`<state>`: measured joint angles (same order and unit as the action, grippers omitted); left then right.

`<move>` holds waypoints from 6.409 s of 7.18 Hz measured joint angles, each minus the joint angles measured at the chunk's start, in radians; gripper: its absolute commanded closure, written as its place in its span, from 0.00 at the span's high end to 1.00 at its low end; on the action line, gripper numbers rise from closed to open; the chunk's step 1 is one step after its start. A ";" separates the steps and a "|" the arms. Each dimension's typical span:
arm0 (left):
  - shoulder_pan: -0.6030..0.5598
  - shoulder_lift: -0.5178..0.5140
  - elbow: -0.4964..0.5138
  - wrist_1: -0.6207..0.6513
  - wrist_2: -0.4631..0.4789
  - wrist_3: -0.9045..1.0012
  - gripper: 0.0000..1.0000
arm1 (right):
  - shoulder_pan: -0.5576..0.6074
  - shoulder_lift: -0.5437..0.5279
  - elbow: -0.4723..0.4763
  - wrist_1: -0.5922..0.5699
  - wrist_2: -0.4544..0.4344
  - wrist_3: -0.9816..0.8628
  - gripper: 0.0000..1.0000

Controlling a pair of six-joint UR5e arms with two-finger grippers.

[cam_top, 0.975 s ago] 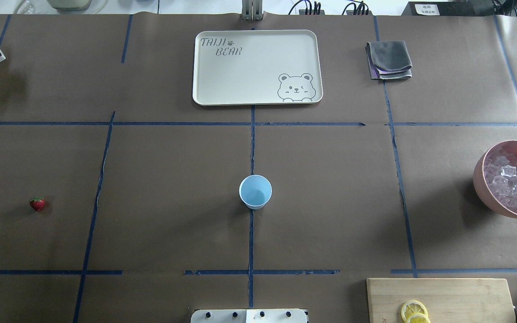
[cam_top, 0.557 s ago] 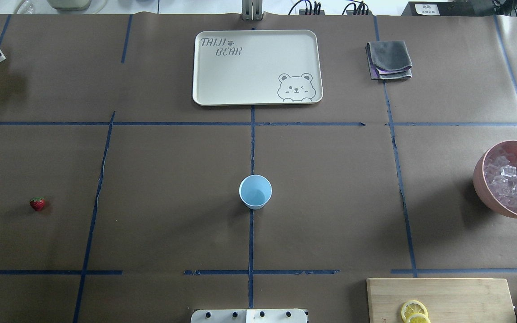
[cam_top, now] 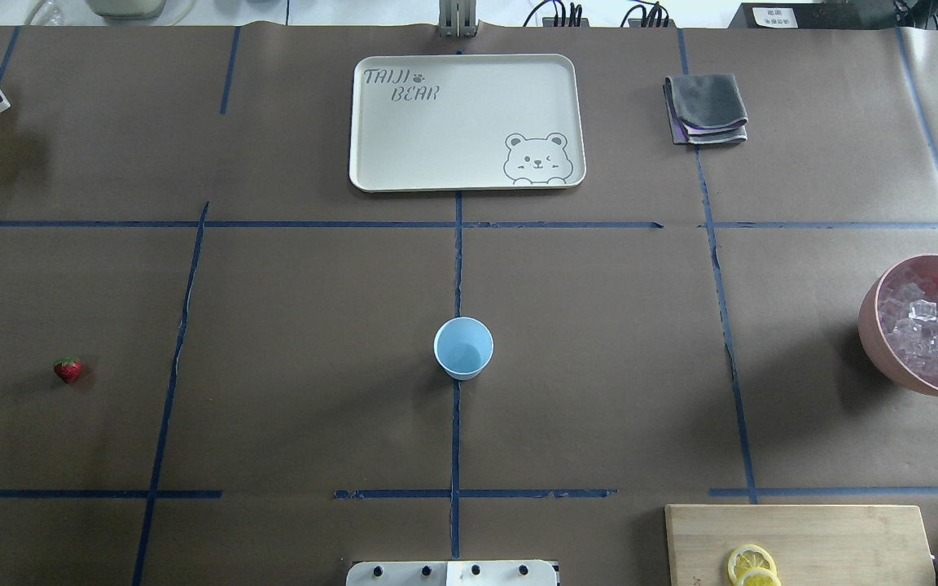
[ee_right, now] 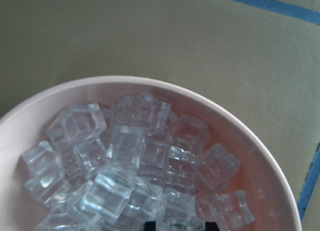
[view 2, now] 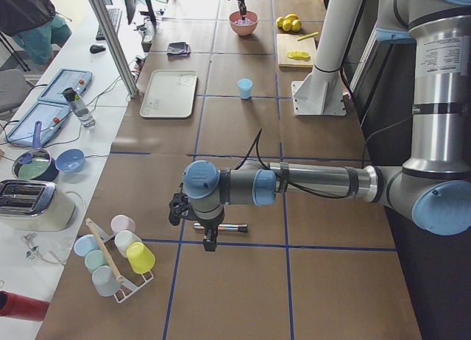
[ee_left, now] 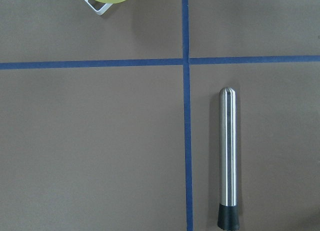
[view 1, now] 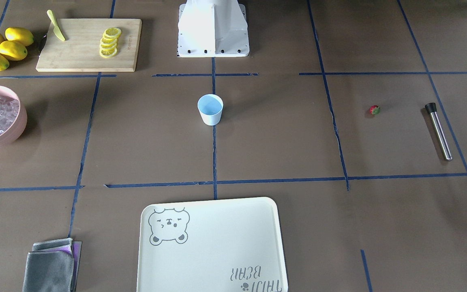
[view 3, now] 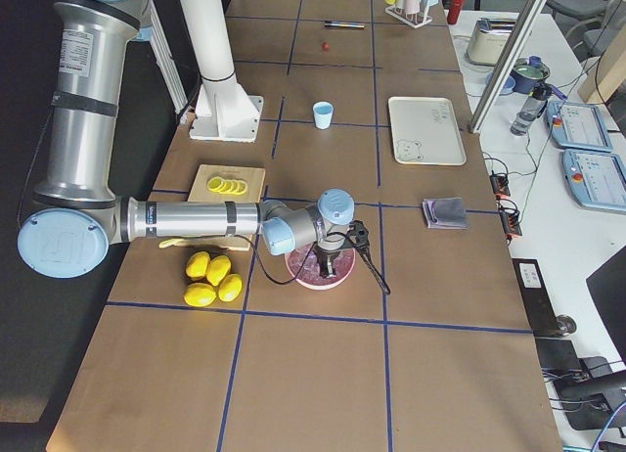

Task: Mash ice and strawberries in cup
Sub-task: 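Lower the right gripper into the pink bowl and grasp an ice cube, then lift the ice cube and carry it over the blue cup, then open the right gripper to drop the ice cube into the blue cup, then move the right gripper back over the pink ice bowl, then lower the right gripper into the bowl and grasp another ice cube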

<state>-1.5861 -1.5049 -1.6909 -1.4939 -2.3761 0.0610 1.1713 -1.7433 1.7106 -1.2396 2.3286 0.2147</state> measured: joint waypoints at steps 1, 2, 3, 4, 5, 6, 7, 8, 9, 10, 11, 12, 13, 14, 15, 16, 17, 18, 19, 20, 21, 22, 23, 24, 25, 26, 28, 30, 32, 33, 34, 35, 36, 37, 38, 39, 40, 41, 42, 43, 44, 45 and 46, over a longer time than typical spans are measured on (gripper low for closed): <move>0.000 0.000 -0.002 0.001 0.000 0.000 1.00 | 0.001 -0.001 0.002 0.001 0.000 -0.007 0.00; 0.000 -0.001 -0.002 0.002 0.000 -0.001 1.00 | 0.007 -0.004 0.009 0.002 0.000 -0.016 0.00; 0.000 -0.001 -0.003 0.002 0.000 -0.001 1.00 | 0.029 -0.016 0.020 0.002 -0.001 -0.036 0.00; 0.000 -0.001 -0.004 0.003 0.000 -0.001 1.00 | 0.065 -0.038 0.037 0.000 -0.001 -0.072 0.00; 0.000 -0.001 -0.004 0.004 -0.004 -0.001 1.00 | 0.100 -0.054 0.059 -0.004 0.000 -0.099 0.00; 0.000 -0.001 -0.004 0.004 -0.013 -0.001 1.00 | 0.131 -0.059 0.093 -0.022 0.002 -0.110 0.00; 0.000 0.000 -0.004 0.004 -0.019 -0.001 1.00 | 0.150 -0.051 0.145 -0.070 0.006 -0.111 0.00; 0.000 0.000 -0.003 0.004 -0.022 -0.001 1.00 | 0.159 -0.027 0.212 -0.136 0.009 -0.103 0.00; 0.000 0.000 -0.002 0.004 -0.024 -0.001 1.00 | 0.157 0.023 0.268 -0.196 0.016 -0.070 0.00; 0.000 0.000 -0.002 0.004 -0.024 -0.001 1.00 | 0.135 0.100 0.294 -0.233 0.026 0.000 0.00; 0.000 0.000 -0.001 0.005 -0.024 -0.001 1.00 | 0.082 0.194 0.304 -0.254 0.033 0.106 0.00; 0.000 0.000 -0.001 0.005 -0.025 -0.002 1.00 | 0.002 0.292 0.307 -0.268 0.024 0.239 0.00; 0.001 -0.001 0.001 0.004 -0.025 -0.003 1.00 | -0.099 0.384 0.308 -0.280 -0.018 0.378 0.00; 0.001 -0.001 0.002 0.004 -0.025 -0.004 1.00 | -0.215 0.470 0.310 -0.311 -0.098 0.507 0.00; 0.001 -0.001 0.005 0.002 -0.025 -0.004 1.00 | -0.344 0.559 0.310 -0.367 -0.206 0.619 0.00; 0.000 -0.001 0.008 0.000 -0.025 -0.003 1.00 | -0.473 0.643 0.307 -0.429 -0.317 0.716 0.00; 0.000 0.000 0.010 -0.002 -0.025 -0.003 1.00 | -0.580 0.702 0.300 -0.465 -0.402 0.792 0.00; 0.000 0.000 0.010 -0.003 -0.025 -0.003 1.00 | -0.659 0.755 0.270 -0.479 -0.469 0.839 0.00; 0.000 0.000 0.010 -0.003 -0.025 -0.002 1.00 | -0.705 0.825 0.200 -0.482 -0.514 0.859 0.01; 0.000 0.000 0.008 -0.003 -0.025 -0.002 1.00 | -0.730 0.900 0.112 -0.481 -0.534 0.870 0.01; 0.000 0.000 0.008 -0.003 -0.025 -0.002 1.00 | -0.746 0.946 0.054 -0.480 -0.541 0.883 0.01; 0.000 -0.001 0.008 -0.003 -0.025 -0.003 1.00 | -0.757 0.965 0.025 -0.479 -0.543 0.894 0.01; 0.000 -0.001 0.009 -0.003 -0.025 -0.002 1.00 | -0.762 0.972 0.015 -0.480 -0.546 0.900 0.02; 0.000 -0.001 0.008 -0.002 -0.025 -0.002 1.00 | -0.764 0.974 0.011 -0.480 -0.552 0.901 0.05; 0.000 -0.001 0.005 -0.001 -0.025 -0.002 1.00 | -0.764 0.975 0.010 -0.480 -0.560 0.901 0.20; 0.000 -0.001 0.003 0.001 -0.025 -0.003 1.00 | -0.764 0.975 0.010 -0.480 -0.564 0.902 0.53; 0.000 -0.002 0.002 0.001 -0.025 -0.003 1.00 | -0.764 0.971 0.010 -0.482 -0.566 0.902 0.98; 0.000 -0.002 0.002 0.001 -0.025 -0.003 1.00 | -0.763 0.969 0.016 -0.485 -0.566 0.902 0.99; 0.000 -0.002 0.000 0.001 -0.025 -0.004 1.00 | -0.750 0.961 0.061 -0.520 -0.562 0.901 0.99; 0.000 -0.003 -0.001 0.000 -0.025 -0.008 1.00 | -0.730 0.936 0.133 -0.584 -0.558 0.897 0.99; 0.000 -0.006 -0.001 -0.001 -0.025 -0.010 1.00 | -0.696 0.875 0.237 -0.637 -0.554 0.879 0.99; 0.000 -0.008 -0.002 -0.002 -0.025 -0.011 1.00 | -0.655 0.787 0.347 -0.661 -0.551 0.841 0.99; 0.001 -0.009 -0.002 -0.003 -0.025 -0.012 1.00 | -0.600 0.702 0.431 -0.667 -0.536 0.804 0.99; 0.001 -0.011 -0.002 -0.003 -0.025 -0.012 1.00 | -0.519 0.623 0.482 -0.657 -0.476 0.764 0.99; 0.001 -0.014 -0.001 -0.003 -0.025 -0.012 1.00 | -0.416 0.546 0.511 -0.633 -0.380 0.704 0.99; 0.001 -0.016 -0.001 -0.003 -0.025 -0.012 1.00 | -0.313 0.451 0.530 -0.589 -0.290 0.640 0.99; 0.002 -0.017 -0.002 -0.003 -0.030 -0.012 1.00 | -0.232 0.327 0.535 -0.507 -0.235 0.575 0.99; 0.001 -0.018 -0.003 -0.003 -0.038 -0.013 1.00 | -0.169 0.196 0.521 -0.398 -0.205 0.520 0.99; 0.001 -0.018 -0.004 -0.003 -0.042 -0.013 1.00 | -0.119 0.102 0.481 -0.308 -0.175 0.495 0.99; 0.000 -0.017 -0.007 -0.003 -0.044 -0.013 1.00 | -0.086 0.056 0.432 -0.265 -0.147 0.489 0.99; 0.000 -0.013 -0.018 -0.002 -0.044 -0.013 1.00 | -0.069 0.033 0.385 -0.248 -0.132 0.485 0.99; 0.000 -0.008 -0.034 0.002 -0.044 -0.014 1.00 | -0.062 0.019 0.342 -0.240 -0.127 0.481 0.99; 0.000 -0.005 -0.046 0.004 -0.044 -0.014 1.00 | -0.060 0.014 0.304 -0.237 -0.125 0.479 0.99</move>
<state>-1.5861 -1.5096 -1.7370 -1.4896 -2.4206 0.0465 1.1112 -1.7296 2.0150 -1.4763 2.2032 0.6936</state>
